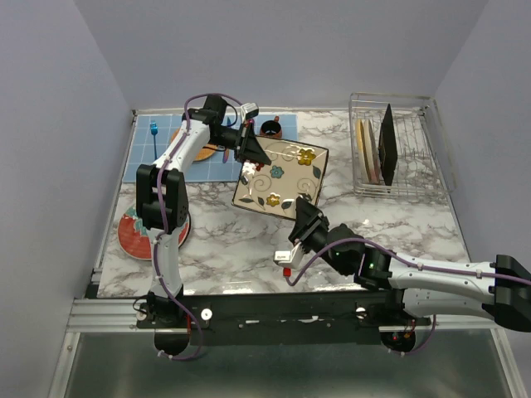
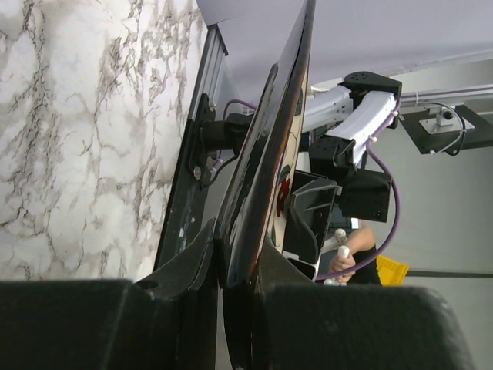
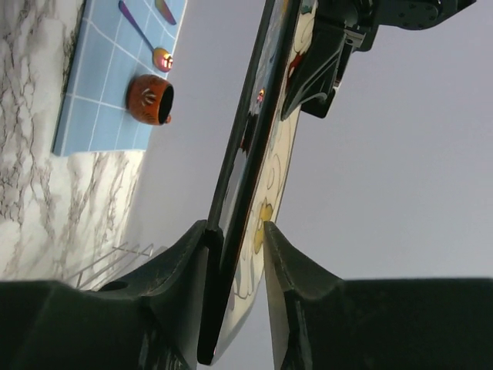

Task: Unload the plates from the dish rack
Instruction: Unload the plate from the dish rack, then place the plate at the center of the board.

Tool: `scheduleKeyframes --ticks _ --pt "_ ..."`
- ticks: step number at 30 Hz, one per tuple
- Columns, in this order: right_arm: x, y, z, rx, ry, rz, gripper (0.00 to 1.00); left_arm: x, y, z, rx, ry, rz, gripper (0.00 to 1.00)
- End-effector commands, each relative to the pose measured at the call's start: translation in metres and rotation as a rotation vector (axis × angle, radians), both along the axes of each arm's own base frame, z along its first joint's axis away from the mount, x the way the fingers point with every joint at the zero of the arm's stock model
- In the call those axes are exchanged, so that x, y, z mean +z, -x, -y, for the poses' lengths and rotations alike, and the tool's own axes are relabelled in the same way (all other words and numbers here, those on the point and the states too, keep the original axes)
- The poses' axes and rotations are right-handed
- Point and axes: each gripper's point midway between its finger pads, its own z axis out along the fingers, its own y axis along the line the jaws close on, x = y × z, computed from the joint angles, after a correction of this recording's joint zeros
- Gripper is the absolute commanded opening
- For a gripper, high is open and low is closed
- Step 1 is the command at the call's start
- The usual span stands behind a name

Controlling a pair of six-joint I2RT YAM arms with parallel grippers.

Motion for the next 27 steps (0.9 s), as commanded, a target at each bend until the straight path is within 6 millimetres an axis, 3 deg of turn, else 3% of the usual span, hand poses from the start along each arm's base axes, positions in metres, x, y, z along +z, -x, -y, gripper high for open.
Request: scheduleKeyframes --ticks 1,8,19,27 --pt "0.080 0.001 0.019 -0.046 -0.250 0.171 0.45 -0.004 -0.009 -0.010 0.047 -0.048 0.165 0.00" --pt "0.065 0.007 0.025 -0.037 -0.225 0.160 0.65 -0.018 -0.008 -0.019 0.060 -0.084 0.140 0.00" --pt "0.049 0.010 0.036 -0.051 -0.203 0.114 0.68 -0.043 -0.003 -0.047 0.071 -0.109 0.102 0.00" --pt "0.045 0.012 0.039 -0.050 -0.201 0.109 0.67 -0.065 0.015 -0.075 0.038 -0.127 0.081 0.00"
